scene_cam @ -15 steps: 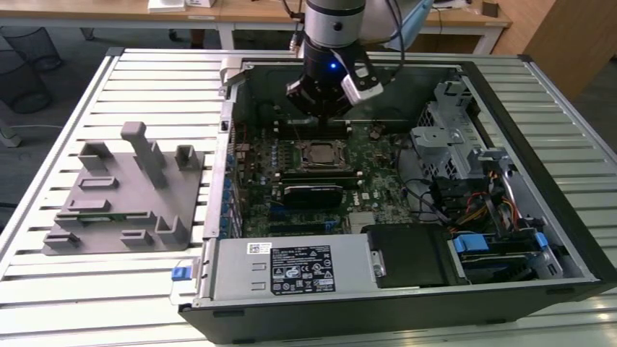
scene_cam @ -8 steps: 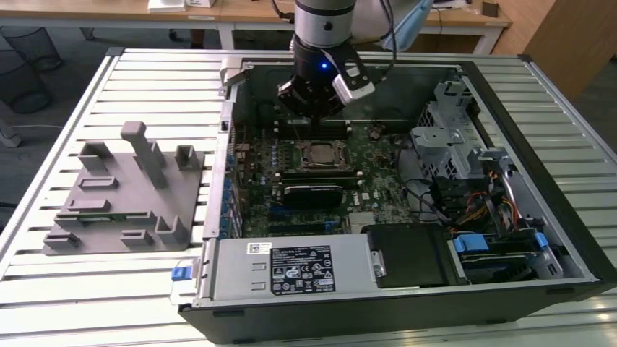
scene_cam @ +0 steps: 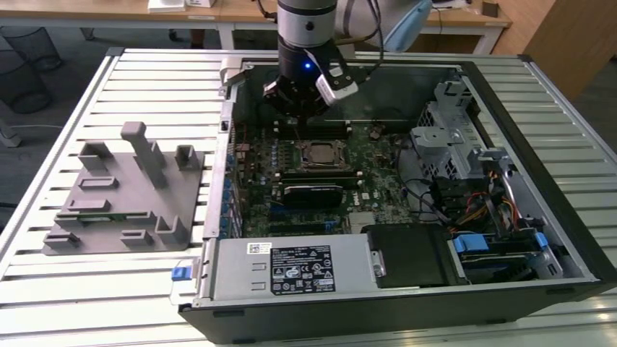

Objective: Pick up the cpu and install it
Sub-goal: 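Install the first cpu locking lever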

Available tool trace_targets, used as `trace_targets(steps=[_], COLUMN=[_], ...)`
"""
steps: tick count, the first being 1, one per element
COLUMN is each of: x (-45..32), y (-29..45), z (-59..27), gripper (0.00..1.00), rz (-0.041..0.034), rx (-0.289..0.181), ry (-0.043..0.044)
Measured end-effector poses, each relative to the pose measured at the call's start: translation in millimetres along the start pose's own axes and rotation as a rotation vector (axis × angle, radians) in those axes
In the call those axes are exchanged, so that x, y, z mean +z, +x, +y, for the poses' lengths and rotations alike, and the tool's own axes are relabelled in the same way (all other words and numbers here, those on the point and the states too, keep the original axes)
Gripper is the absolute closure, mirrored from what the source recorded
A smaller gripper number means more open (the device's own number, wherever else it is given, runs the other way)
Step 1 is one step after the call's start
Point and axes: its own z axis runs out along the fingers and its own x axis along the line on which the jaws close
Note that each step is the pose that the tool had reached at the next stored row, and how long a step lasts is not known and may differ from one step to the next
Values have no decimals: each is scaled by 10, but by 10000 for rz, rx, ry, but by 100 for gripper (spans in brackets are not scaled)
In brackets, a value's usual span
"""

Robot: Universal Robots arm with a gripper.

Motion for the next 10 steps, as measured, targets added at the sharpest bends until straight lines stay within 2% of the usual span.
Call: trace_targets(steps=[2, 10], x=[1, 0], y=[29, 44], z=[2, 3], gripper=[89, 89], rz=[-2, -2], rx=[1, 1], ry=[-1, -1])
